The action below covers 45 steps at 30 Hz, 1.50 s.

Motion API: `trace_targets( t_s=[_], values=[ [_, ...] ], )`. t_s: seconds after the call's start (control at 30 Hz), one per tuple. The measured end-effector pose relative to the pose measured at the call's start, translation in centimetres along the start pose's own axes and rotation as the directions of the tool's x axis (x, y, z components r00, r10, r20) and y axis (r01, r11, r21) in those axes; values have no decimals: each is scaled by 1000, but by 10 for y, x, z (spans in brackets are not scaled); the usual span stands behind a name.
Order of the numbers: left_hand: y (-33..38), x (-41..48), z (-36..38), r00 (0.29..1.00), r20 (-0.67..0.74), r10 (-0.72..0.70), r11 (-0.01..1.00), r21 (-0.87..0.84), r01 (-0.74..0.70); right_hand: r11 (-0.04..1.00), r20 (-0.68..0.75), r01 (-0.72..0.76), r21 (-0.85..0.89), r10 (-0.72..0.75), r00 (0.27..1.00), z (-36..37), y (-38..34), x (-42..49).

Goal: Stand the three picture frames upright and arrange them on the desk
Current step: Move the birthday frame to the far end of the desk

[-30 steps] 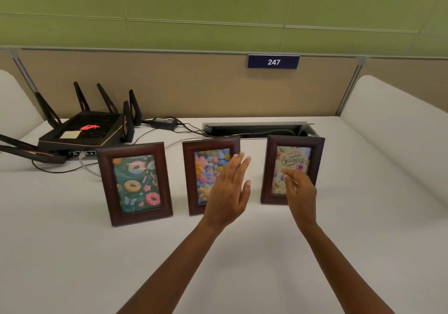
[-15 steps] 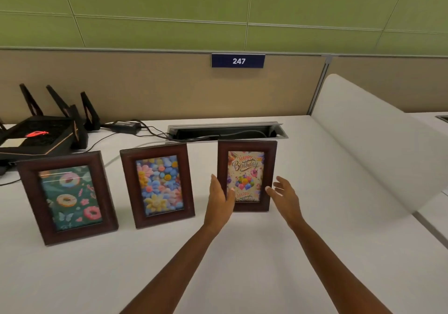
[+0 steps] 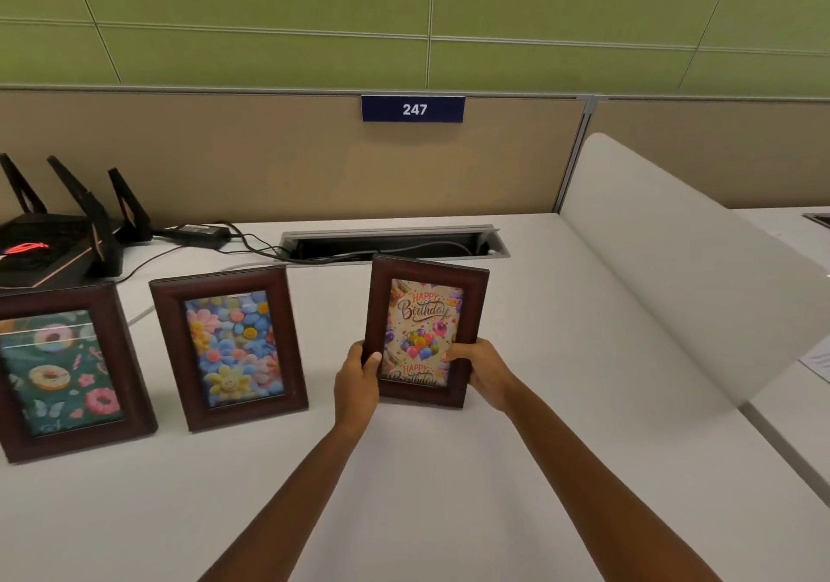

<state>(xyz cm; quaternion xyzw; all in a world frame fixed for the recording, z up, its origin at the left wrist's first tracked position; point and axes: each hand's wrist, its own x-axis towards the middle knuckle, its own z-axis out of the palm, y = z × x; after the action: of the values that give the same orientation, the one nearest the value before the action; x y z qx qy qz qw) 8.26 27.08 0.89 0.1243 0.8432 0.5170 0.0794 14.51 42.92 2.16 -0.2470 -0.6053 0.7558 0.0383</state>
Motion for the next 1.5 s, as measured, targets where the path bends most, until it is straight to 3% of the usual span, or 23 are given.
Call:
trace_targets(
  t_s=[0.47, 0.83, 1.23, 1.5],
  values=[
    [84, 35, 114, 979, 196, 60, 996, -75, -46, 992, -135, 123, -18, -125, 983, -134, -45, 17],
    [152, 107, 214, 953, 291, 83, 994, -87, -60, 989, -199, 140, -35, -144, 969, -240, -101, 82],
    [144, 151, 260, 952, 300, 59, 997, -70, -39, 995, -208, 47, -83, -64, 976, -278, -104, 139],
    [142, 150, 266, 957, 278, 86, 996, -31, -81, 999, -225, 46, -24, -51, 973, -283, -97, 141]
  ],
)
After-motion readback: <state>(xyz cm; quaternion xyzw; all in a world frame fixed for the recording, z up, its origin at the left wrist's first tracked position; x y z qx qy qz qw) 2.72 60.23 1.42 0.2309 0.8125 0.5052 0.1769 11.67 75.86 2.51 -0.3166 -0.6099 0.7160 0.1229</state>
